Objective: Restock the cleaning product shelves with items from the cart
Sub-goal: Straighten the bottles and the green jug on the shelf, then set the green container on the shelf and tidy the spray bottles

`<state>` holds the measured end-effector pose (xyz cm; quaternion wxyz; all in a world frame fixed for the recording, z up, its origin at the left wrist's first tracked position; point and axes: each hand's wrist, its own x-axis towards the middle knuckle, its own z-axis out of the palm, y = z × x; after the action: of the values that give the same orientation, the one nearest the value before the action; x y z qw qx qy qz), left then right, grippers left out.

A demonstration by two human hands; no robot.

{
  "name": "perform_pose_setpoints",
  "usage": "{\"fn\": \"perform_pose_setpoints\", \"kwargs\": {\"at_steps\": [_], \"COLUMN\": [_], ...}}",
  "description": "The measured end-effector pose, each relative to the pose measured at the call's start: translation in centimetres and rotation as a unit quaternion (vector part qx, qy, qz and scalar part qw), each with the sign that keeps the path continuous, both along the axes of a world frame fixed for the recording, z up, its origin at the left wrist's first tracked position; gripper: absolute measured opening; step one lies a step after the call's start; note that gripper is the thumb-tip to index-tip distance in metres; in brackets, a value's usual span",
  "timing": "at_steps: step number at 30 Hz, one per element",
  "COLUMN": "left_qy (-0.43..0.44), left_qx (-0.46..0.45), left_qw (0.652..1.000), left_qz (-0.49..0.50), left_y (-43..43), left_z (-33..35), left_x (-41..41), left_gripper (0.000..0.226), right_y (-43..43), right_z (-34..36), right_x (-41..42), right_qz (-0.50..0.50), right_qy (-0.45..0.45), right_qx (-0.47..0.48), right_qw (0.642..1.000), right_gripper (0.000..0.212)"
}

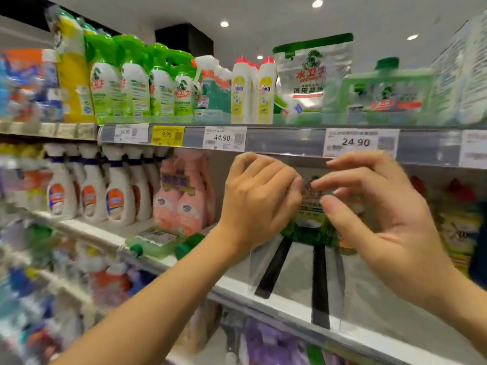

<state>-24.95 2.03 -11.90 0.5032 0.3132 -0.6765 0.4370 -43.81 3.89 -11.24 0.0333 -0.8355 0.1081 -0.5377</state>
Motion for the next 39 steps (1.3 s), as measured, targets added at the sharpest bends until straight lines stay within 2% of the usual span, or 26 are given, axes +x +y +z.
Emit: {"fn": "perform_pose_setpoints", "kwargs": {"at_steps": [2,4,6,8,10,12,13,16,19,20,22,23,25,29,31,33,35,36,39], "left_qy": [-0.006,0.007,0.04,0.087,0.104,0.087,0.076,0.06,0.088,0.102,0.11,0.112,0.114,0.109,0.119,0.118,0.109,0.112,0.126], "left_qx": [0.031,0.072,0.154,0.287,0.43,0.521,0.542,0.584,0.616,0.618,0.621,0.621,0.616,0.618,0.616,0.61,0.601,0.586,0.502], "left_qw": [0.999,0.994,0.98,0.942,0.877,0.822,0.807,0.777,0.761,0.761,0.756,0.755,0.756,0.752,0.755,0.762,0.772,0.785,0.842], "left_qz": [0.038,0.078,0.116,0.152,0.188,0.212,0.221,0.227,0.184,0.171,0.174,0.179,0.189,0.204,0.191,0.18,0.174,0.167,0.151], "left_y": [0.8,1.1,0.9,0.3,-0.8,-2.1,-2.7,-4.4,-5.5,-5.8,-6.2,-6.3,-6.3,-5.9,-5.3,-4.5,-3.5,-2.9,-1.5], "left_z": [-2.3,-4.3,-6.1,-7.9,-9.9,-11.6,-12.3,-14.0,-15.1,-15.3,-15.4,-15.5,-15.4,-14.8,-13.7,-11.9,-9.7,-8.4,-5.0], "left_x": [3.3,6.6,9.9,12.9,15.6,17.9,18.6,19.9,20.2,20.1,20.0,19.9,20.0,19.4,18.7,18.4,18.4,18.4,18.6], "left_gripper": [0.037,0.035,0.03,0.027,0.036,0.056,0.062,0.069,0.078,0.078,0.078,0.079,0.079,0.076,0.073,0.071,0.068,0.065,0.06], "right_y": [-0.5,-1.0,-1.7,-2.5,-3.4,-4.5,-5.2,-7.8,-10.7,-11.3,-11.9,-11.9,-11.8,-11.8,-11.6,-11.2,-10.9,-10.7,-10.9], "right_z": [-2.0,-3.3,-4.2,-4.7,-4.4,-3.8,-3.7,-4.5,-6.3,-6.9,-7.8,-8.2,-8.9,-8.7,-8.1,-7.1,-5.9,-5.3,-3.5], "right_x": [1.6,3.6,6.1,8.9,11.8,14.9,16.3,20.5,23.5,24.3,25.4,25.7,26.0,25.3,24.7,23.9,22.8,22.3,20.8], "right_qz": [-0.008,0.007,-0.003,-0.034,-0.066,-0.116,-0.142,-0.18,-0.194,-0.2,-0.217,-0.222,-0.222,-0.208,-0.202,-0.193,-0.177,-0.169,-0.134], "right_qy": [0.028,0.118,0.21,0.278,0.348,0.446,0.496,0.597,0.661,0.677,0.69,0.69,0.68,0.673,0.657,0.619,0.576,0.552,0.461], "right_qx": [0.019,0.061,0.061,0.048,0.067,0.089,0.097,0.145,0.21,0.223,0.25,0.258,0.262,0.27,0.268,0.269,0.262,0.263,0.298], "right_qw": [0.999,0.991,0.976,0.959,0.933,0.883,0.851,0.768,0.694,0.672,0.643,0.639,0.647,0.656,0.675,0.713,0.753,0.773,0.825], "right_gripper": [0.017,0.019,0.023,0.029,0.035,0.035,0.033,0.037,0.042,0.05,0.084,0.098,0.11,0.12,0.121,0.117,0.095,0.086,0.079]}}
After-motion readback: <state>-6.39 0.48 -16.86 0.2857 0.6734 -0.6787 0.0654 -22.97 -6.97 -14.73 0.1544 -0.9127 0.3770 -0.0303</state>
